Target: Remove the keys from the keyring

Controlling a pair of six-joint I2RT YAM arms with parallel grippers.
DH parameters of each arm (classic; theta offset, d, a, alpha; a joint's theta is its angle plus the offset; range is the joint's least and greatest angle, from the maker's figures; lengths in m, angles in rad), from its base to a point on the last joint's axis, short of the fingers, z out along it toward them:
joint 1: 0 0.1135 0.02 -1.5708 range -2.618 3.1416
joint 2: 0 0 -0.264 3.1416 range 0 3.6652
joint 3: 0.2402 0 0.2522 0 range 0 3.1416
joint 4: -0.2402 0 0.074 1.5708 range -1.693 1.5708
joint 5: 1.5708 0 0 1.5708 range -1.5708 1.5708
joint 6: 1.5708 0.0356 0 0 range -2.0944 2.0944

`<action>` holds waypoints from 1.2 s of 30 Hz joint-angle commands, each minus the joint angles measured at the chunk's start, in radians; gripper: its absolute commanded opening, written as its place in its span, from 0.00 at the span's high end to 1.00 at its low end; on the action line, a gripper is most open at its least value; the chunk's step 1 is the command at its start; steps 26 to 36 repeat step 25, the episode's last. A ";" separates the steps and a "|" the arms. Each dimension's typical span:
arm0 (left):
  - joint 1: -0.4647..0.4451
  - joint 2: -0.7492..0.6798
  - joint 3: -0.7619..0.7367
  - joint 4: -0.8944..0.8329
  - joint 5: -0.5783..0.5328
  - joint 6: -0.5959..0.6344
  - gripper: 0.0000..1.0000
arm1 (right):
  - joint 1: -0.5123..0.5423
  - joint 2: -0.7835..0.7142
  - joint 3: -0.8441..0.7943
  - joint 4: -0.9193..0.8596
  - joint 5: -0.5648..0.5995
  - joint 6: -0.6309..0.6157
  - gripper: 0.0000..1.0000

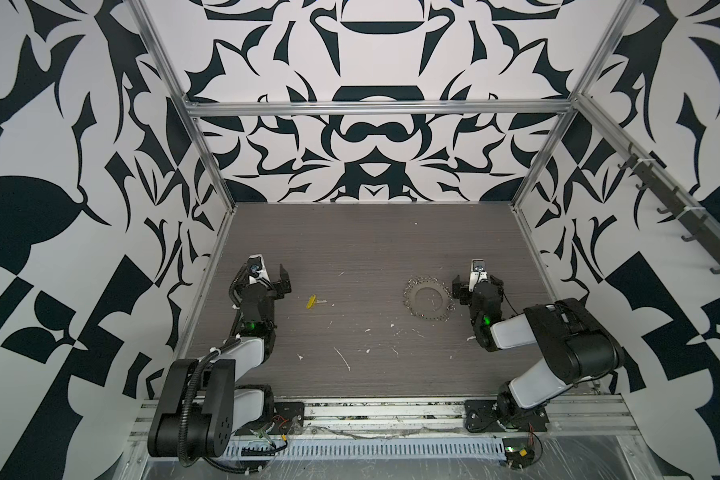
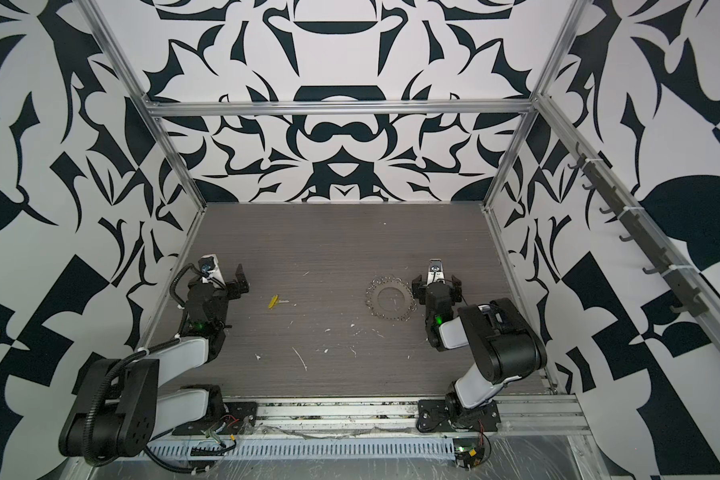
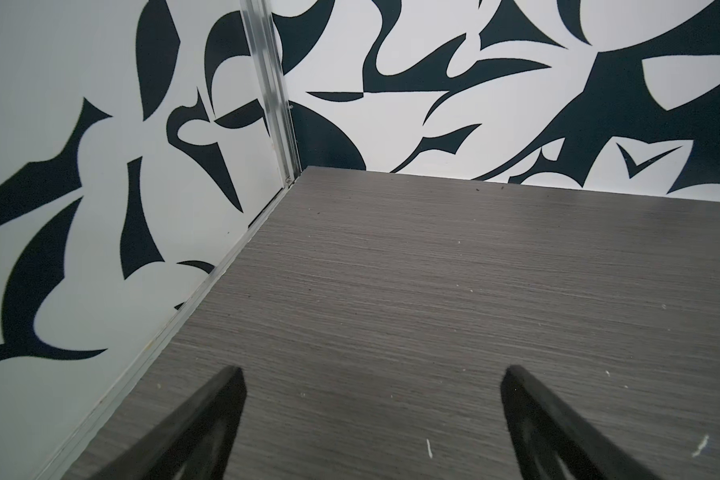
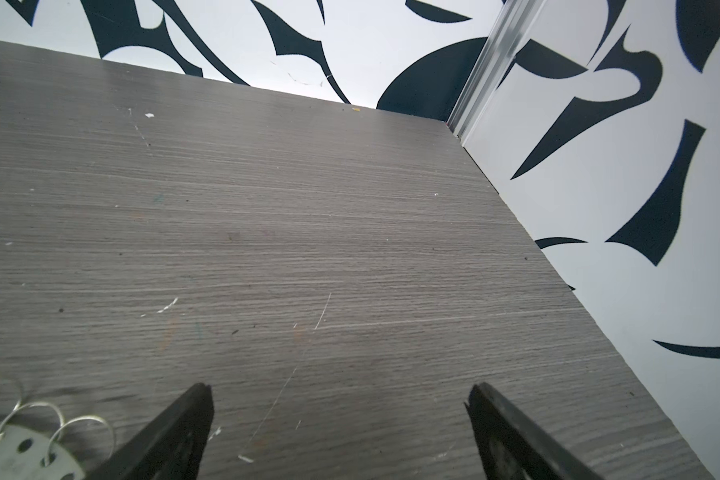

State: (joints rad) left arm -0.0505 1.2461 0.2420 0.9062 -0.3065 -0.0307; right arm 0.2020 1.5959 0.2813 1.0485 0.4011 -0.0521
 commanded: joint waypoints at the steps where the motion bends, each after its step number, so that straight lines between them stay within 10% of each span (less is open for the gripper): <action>1: 0.010 0.109 -0.063 0.210 0.026 -0.011 0.01 | -0.005 -0.015 0.024 0.011 0.028 0.012 0.00; 6: 0.015 0.414 -0.063 0.534 0.019 0.022 0.01 | -0.005 -0.017 0.025 0.010 0.030 0.011 0.00; 10: 0.018 0.295 0.070 0.096 0.028 -0.009 0.01 | -0.006 -0.016 0.025 0.009 0.029 0.014 0.00; 36: 0.057 0.322 0.110 0.077 0.032 -0.044 0.01 | -0.019 -0.023 0.040 -0.030 0.005 0.026 0.00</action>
